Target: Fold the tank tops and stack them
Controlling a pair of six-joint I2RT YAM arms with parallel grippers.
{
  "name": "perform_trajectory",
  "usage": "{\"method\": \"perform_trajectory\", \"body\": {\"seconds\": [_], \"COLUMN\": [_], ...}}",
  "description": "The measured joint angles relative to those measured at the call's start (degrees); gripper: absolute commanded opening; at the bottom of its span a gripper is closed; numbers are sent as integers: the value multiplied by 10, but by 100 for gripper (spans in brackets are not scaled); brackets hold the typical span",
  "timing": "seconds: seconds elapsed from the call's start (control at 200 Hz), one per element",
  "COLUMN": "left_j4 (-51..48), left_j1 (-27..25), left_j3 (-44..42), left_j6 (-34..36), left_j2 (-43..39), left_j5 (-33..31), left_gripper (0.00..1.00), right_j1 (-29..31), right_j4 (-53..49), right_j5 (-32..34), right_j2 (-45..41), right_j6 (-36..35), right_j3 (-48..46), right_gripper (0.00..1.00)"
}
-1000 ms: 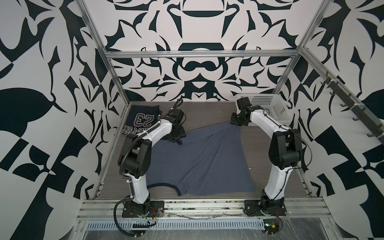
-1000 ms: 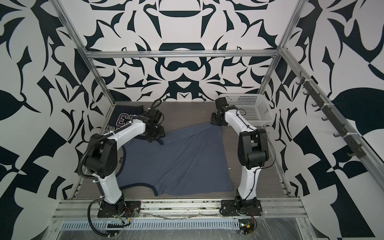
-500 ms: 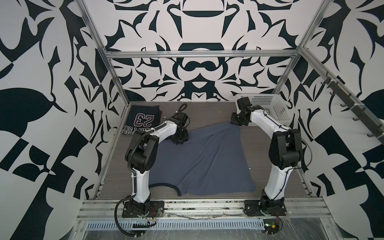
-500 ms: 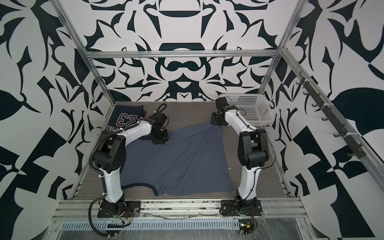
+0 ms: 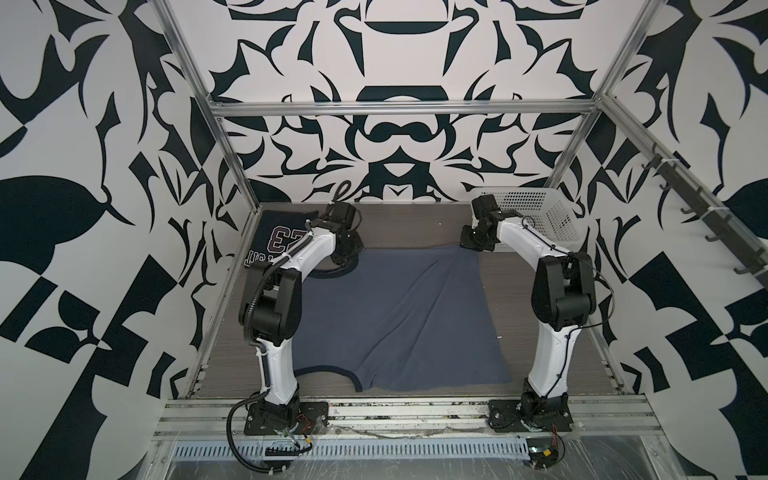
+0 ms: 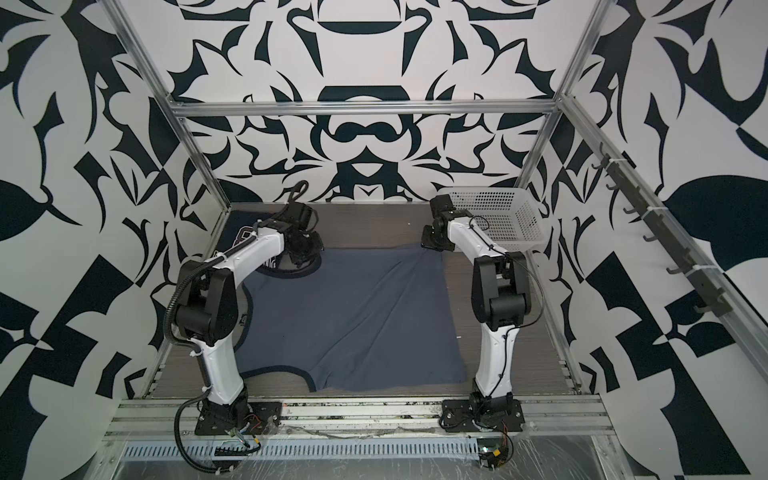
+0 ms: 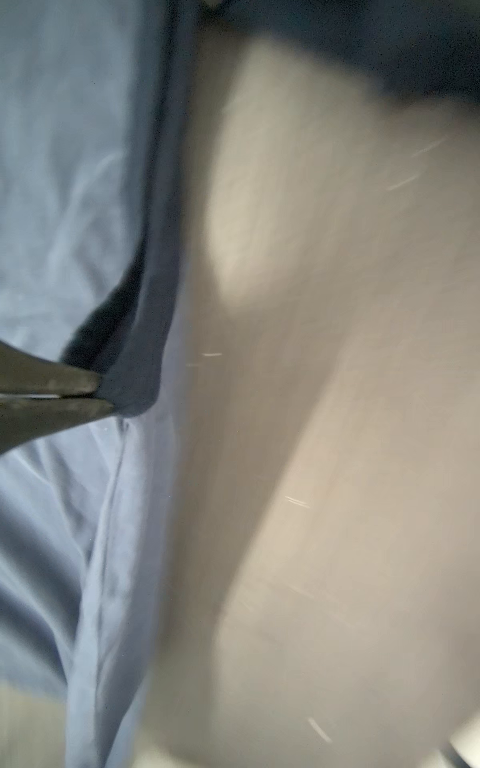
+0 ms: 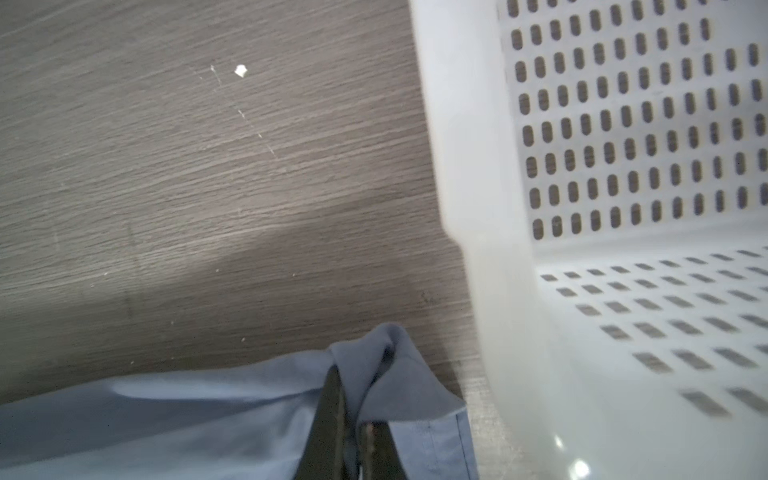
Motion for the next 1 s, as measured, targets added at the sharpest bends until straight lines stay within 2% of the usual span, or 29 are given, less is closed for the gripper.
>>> {"method": "perform_trajectory", "body": {"seconds": [0.115, 0.26, 0.34, 0.4, 0.56, 0.73, 0.88, 1.005], "left_j4": [-2, -7, -19, -31, -62, -85, -101, -113], "left_j1": [28, 30, 31, 31, 34, 35, 35, 40], "left_j3": [85, 143, 153, 170, 227, 273, 268, 210], "left_j6": [9, 12, 12, 12, 18, 30, 49, 65], "left_j2": [47, 120, 153, 179, 219, 220, 199, 131], "left_j5": [18, 25, 26, 25, 13, -10, -34, -67], "left_gripper": [2, 4, 9, 14, 34, 56, 65, 68], "right_j1": [0, -2, -3, -3, -4, -1, 10, 23], "right_j4": [-2, -7, -10, -15, -18, -17, -16, -25], "right_j5": [-7, -8, -6, -6, -5, -7, 0, 9], "right_j2": [27, 61, 71, 71, 59, 34, 42, 73], "right_j6": [-4, -10, -16, -21, -23, -26, -36, -49], "right_j3": [33, 83, 102, 109, 109, 97, 103, 138], "right_gripper": [0, 24, 38, 44, 46, 47, 47, 48]}}
